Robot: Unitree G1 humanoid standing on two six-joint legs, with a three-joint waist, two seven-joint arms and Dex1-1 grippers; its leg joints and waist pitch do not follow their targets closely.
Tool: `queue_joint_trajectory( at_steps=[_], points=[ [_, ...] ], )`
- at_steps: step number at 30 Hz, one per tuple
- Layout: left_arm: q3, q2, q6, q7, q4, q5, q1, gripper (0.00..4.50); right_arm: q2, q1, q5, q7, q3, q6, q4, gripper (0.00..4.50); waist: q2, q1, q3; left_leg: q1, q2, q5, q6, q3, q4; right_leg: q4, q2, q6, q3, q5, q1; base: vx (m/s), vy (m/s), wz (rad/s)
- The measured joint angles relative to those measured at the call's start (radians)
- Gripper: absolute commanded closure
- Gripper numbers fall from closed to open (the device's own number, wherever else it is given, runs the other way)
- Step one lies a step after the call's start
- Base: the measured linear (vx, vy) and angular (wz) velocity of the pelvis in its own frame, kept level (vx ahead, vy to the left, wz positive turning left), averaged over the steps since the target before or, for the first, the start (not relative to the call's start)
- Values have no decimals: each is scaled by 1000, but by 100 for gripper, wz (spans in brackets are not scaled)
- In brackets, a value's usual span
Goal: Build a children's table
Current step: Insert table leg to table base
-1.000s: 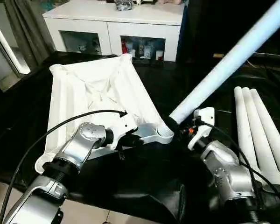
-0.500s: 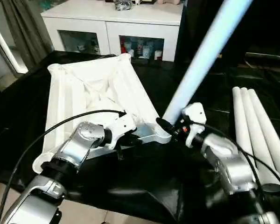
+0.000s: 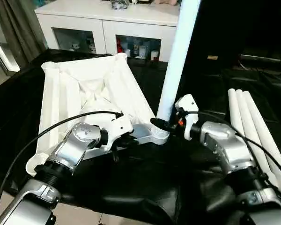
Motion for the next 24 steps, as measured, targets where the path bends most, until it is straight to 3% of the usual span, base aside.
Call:
queue_joint_trajectory(
  at_steps=[10,17,24],
  points=[
    [-7,33,-23,-107,1,-25,4,450,-38,-4,8,154,27,-40,19,261,0,4,0,0,0,0,0,0,-2,-5,0,-5,-1,3,2,0,0,0],
    [-42,80,-60,-261,-9,-37,4,450,-90,76,30,302,74,-73,-90,262,-6,29,-5,2,0,-1,1,0,-6,-13,0,-5,-2,3,7,0,0,0],
    [-47,83,-66,-278,3,-35,4,450,-86,99,31,298,81,-87,-98,262,-6,29,-4,17,-1,-1,1,0,-8,-16,0,2,-2,-2,21,0,0,0]
  ],
)
